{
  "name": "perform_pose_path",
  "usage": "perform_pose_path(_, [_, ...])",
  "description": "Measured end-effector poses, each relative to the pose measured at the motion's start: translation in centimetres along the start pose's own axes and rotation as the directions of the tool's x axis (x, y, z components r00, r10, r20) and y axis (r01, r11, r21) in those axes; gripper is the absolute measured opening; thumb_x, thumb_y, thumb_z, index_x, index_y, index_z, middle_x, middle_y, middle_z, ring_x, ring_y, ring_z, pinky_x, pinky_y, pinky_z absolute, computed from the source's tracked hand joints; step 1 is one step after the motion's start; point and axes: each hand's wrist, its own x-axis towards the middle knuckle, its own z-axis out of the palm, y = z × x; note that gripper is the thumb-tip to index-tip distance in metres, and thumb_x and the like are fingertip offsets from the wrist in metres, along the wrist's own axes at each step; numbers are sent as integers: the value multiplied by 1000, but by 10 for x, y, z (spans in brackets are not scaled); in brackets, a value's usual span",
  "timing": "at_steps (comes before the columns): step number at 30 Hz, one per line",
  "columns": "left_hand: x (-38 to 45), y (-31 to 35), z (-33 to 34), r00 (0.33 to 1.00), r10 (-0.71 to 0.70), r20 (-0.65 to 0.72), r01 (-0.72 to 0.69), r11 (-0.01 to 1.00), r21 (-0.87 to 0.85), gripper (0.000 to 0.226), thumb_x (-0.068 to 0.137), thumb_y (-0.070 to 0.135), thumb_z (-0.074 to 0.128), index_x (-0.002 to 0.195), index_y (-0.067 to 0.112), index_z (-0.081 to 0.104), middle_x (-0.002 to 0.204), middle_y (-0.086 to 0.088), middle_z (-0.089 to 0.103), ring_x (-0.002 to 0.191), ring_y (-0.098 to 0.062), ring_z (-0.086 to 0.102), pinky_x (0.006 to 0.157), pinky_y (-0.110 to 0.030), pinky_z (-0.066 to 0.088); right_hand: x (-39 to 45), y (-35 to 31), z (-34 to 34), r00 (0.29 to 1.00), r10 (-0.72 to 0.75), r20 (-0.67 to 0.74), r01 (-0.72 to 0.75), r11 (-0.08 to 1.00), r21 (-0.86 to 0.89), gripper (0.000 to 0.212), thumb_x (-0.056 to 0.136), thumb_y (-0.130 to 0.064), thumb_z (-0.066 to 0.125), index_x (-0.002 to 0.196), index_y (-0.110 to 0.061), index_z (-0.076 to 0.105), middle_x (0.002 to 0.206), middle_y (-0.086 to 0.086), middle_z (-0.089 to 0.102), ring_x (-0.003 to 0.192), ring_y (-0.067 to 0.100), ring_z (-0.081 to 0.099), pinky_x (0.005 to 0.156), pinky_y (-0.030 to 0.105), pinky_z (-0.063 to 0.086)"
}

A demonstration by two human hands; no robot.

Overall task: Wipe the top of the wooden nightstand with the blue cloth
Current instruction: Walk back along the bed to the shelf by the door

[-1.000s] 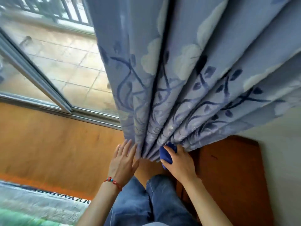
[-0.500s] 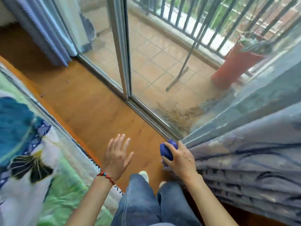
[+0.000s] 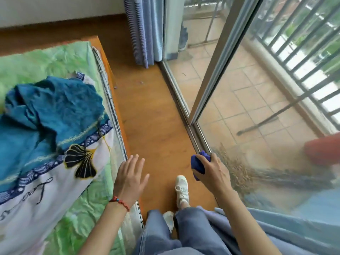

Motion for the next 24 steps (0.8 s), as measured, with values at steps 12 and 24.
perform_pose_path(12, [139, 25, -38, 964, -260, -55, 258, 965, -48, 62, 89, 44, 29, 112, -2, 63, 117, -25, 60, 108, -40, 57, 90, -54, 43, 198, 32, -59, 982, -185, 41, 186, 982, -10, 49, 79, -40, 61, 124, -28, 47, 104, 8, 47, 90, 28, 52, 60, 27, 35])
perform_pose_path(24, [291, -46, -96, 942, -320, -102, 317, 947, -50, 68, 92, 49, 22, 113, -3, 61, 117, -26, 60, 109, -41, 56, 91, -56, 41, 389, -28, -77, 960, -275, 59, 278, 959, -47, 47, 80, -40, 60, 123, -27, 47, 101, 7, 49, 83, 28, 53, 61, 28, 36])
